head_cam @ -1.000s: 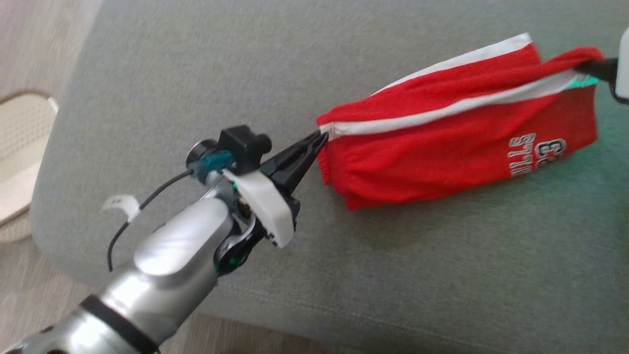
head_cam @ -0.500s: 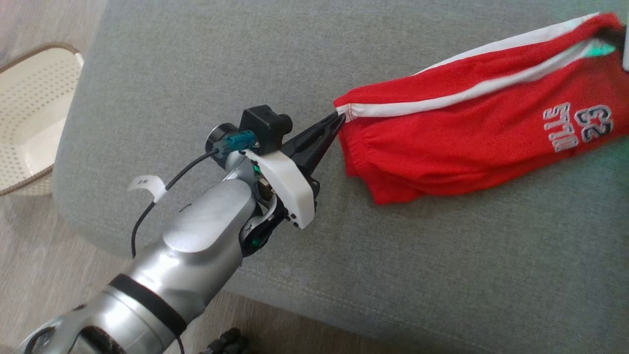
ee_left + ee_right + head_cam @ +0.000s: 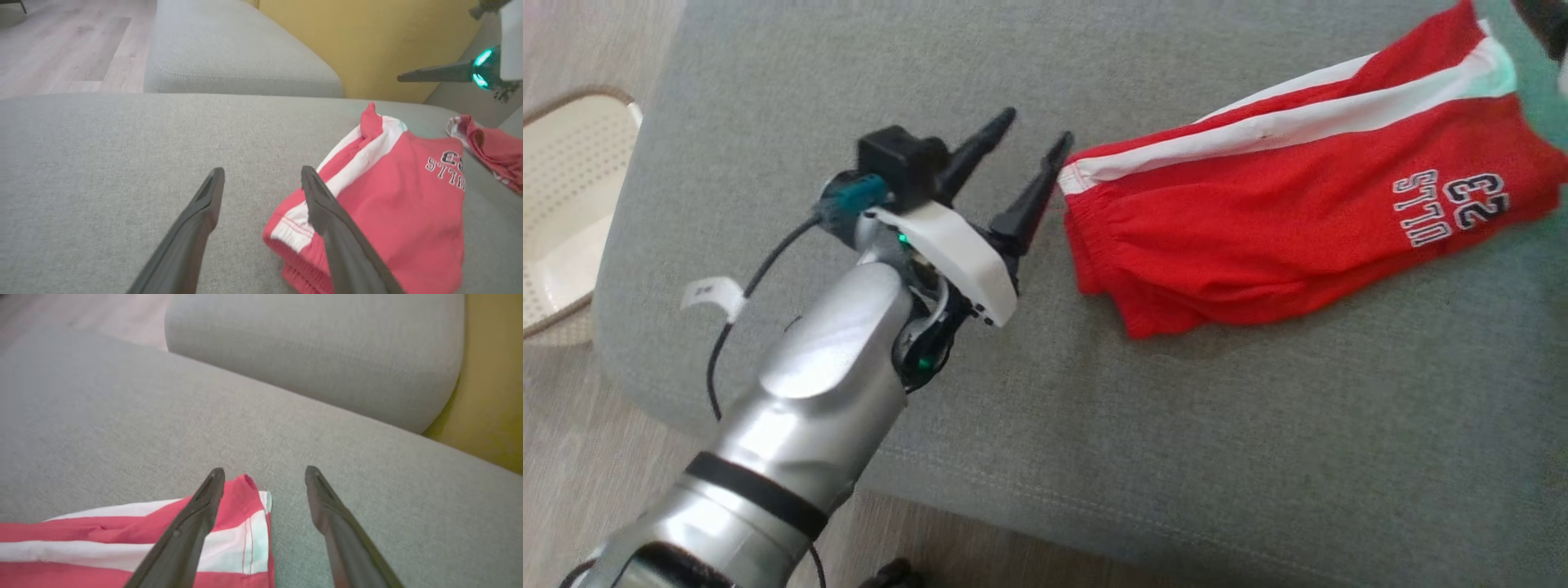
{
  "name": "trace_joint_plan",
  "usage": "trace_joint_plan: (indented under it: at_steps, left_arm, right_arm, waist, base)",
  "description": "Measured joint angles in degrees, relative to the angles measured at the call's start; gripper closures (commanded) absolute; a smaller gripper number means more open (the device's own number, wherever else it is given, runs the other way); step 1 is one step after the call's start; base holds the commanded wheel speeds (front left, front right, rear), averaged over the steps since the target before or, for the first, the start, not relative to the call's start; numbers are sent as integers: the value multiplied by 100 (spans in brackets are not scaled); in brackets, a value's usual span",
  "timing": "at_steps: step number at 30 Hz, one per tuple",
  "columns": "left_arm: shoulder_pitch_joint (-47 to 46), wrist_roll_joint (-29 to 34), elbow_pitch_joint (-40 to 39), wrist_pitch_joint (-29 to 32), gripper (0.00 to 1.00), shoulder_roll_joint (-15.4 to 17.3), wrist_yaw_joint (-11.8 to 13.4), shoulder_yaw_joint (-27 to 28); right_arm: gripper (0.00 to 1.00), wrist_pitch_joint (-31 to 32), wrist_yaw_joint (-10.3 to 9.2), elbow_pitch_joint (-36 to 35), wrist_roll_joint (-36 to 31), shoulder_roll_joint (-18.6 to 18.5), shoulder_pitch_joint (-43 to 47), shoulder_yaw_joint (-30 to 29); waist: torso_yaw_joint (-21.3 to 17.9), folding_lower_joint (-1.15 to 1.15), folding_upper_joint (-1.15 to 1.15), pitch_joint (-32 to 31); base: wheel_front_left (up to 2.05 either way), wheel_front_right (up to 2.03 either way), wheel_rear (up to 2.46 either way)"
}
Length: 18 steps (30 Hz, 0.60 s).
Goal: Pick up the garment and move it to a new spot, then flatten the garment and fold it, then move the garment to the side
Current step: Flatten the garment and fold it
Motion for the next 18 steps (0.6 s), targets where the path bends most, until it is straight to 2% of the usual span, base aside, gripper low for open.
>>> trace_joint_plan:
  at_steps: [10,14,18]
  left_arm:
    - [1000,435,-829,-18,0,-41,263,1683]
    - [1486,694,-1307,-26,0,-153,358,2402]
    - [1945,1249,-1655,-26,0,-210,363,2759]
  right_arm:
    - [0,-2846,-1,-323,-338,367,1108,-207]
    - [0,-3668,-1,-383,-545,565,1569,-443]
    - [0,-4345,0,-399,-965,698,2111,-609]
  waist:
    - [-439,0,0,-584]
    - [-685,0,0,-843]
    - [-929,0,0,-1091]
  base:
    - [0,0,0]
    - [0,0,0]
    - [0,0,0]
